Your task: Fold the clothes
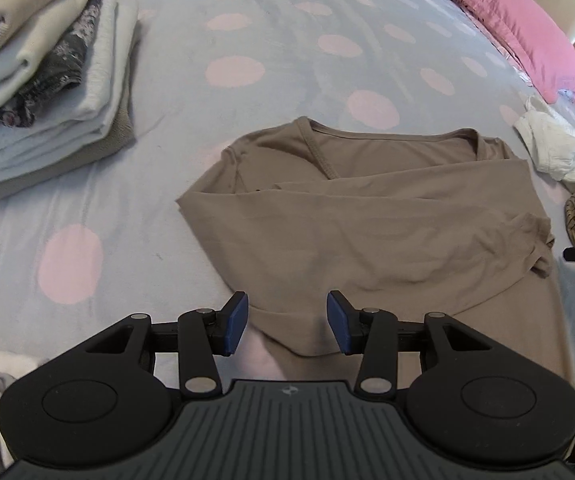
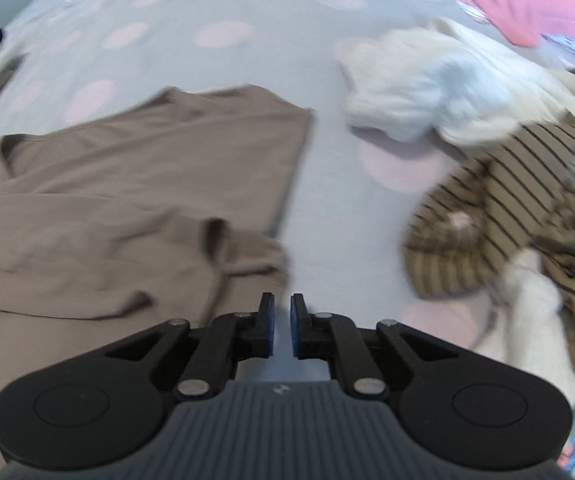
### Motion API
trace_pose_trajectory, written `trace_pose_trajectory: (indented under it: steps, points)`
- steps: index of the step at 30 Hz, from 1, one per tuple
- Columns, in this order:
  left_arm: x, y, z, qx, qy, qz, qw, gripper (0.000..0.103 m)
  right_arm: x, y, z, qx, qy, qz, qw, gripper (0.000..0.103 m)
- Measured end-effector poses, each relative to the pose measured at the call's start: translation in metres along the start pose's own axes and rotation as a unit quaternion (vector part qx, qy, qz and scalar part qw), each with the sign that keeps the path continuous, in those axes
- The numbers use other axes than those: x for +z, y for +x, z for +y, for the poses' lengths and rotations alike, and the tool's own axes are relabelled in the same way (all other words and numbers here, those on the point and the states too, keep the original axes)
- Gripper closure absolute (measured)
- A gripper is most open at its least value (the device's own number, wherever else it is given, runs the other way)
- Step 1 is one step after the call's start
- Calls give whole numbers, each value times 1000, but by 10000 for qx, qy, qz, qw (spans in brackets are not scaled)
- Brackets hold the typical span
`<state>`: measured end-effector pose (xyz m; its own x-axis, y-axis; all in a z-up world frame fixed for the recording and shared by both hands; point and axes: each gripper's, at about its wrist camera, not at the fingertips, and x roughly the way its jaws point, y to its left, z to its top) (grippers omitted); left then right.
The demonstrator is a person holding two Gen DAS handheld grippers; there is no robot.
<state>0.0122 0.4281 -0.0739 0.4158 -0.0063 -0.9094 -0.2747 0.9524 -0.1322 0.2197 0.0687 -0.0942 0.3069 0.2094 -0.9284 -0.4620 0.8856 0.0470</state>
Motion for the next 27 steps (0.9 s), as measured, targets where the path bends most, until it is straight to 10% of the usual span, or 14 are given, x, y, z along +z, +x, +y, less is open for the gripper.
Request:
trace_pose_trajectory:
  steps: [4, 8, 13, 16, 27]
  points:
    - [1, -3, 10, -23, -148, -103, 9998, 62, 9, -12, -8, 481, 272, -435, 9975, 53]
    - [7, -5, 18, 127, -236, -225, 9994, 62, 24, -9, 4, 781, 213, -652, 9946, 51]
    - [10, -7, 29, 196, -419, -311, 9984, 62, 26, 15, 19, 865, 179, -452, 9951, 61]
    - [9, -5, 31, 251, -440, -308, 9982, 62, 22, 20, 22, 930, 160, -393, 9948, 102]
    - [6, -5, 38, 413, -500, -338, 9973, 62, 58, -50, 31, 683, -243, -1311, 9887, 102]
